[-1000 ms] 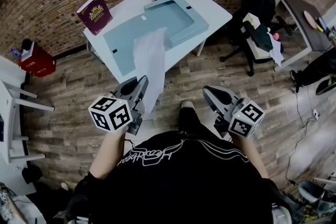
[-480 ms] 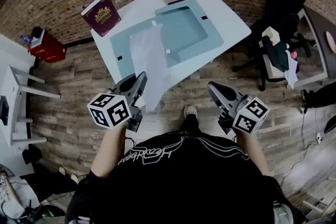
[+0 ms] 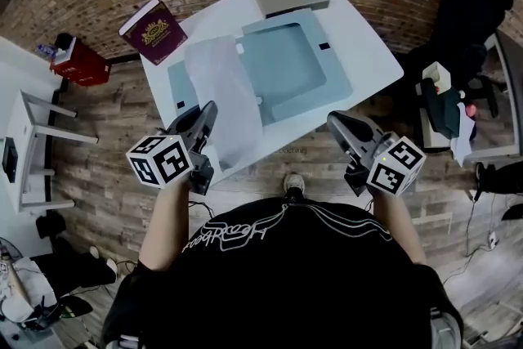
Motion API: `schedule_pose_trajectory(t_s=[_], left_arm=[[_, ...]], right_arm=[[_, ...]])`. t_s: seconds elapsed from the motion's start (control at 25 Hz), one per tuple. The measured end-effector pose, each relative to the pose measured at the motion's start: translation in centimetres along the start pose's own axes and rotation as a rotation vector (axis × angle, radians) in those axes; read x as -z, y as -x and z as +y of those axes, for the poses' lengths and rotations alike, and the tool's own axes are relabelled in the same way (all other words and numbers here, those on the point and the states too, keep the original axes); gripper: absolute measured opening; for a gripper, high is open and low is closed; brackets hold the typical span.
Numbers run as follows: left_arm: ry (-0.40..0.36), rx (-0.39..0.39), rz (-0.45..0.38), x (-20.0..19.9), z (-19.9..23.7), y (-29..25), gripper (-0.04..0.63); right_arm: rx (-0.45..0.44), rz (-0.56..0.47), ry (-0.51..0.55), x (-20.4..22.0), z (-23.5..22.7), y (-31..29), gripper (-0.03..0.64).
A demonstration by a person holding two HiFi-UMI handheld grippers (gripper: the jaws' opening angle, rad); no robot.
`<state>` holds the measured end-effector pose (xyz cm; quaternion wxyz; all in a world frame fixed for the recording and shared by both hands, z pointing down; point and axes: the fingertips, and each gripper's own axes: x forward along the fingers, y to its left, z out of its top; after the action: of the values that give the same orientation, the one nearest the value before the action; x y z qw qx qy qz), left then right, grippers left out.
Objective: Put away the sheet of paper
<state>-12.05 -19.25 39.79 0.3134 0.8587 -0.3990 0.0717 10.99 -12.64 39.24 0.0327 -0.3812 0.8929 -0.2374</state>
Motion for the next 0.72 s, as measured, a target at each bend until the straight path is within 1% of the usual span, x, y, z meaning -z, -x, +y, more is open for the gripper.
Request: schedule_pose_trajectory(t_s=[0.12, 0.24, 0.36, 0.52, 0.64, 0.72], left_arm=[[0.02, -0.011, -0.005, -0.6, 0.3, -1.0, 0.029], [0.052, -0.002, -0.026, -1.5, 0.3, -1.7, 0.03], [0.075, 0.005, -0.053, -2.4, 0.5, -2.4, 0.031], [0.088, -0.002, -0.057, -3.0, 1.6, -3.1, 0.031], [0.077, -0.035, -0.046, -3.1, 3.6, -3.8, 0.031], [0.077, -0.059, -0.025, -2.7, 5.2, -4.3, 0.031]], right_arm=[[-0.027, 0.017, 0.007, -0.6, -1.2, -0.6, 0.003], [-0.054, 0.03, 0.02, -1.1, -2.0, -1.2, 0.003], [-0.065, 0.04, 0.027, -1.3, -2.8, -1.8, 0.003], [-0.074, 0.059, 0.018, -1.1, -3.2, -2.8, 0.003], [-0.058, 0.074, 0.014, -1.1, -3.9, -4.0, 0.003], [-0.042, 0.079, 0.004, -1.2, -4.1, -4.6, 0.003]])
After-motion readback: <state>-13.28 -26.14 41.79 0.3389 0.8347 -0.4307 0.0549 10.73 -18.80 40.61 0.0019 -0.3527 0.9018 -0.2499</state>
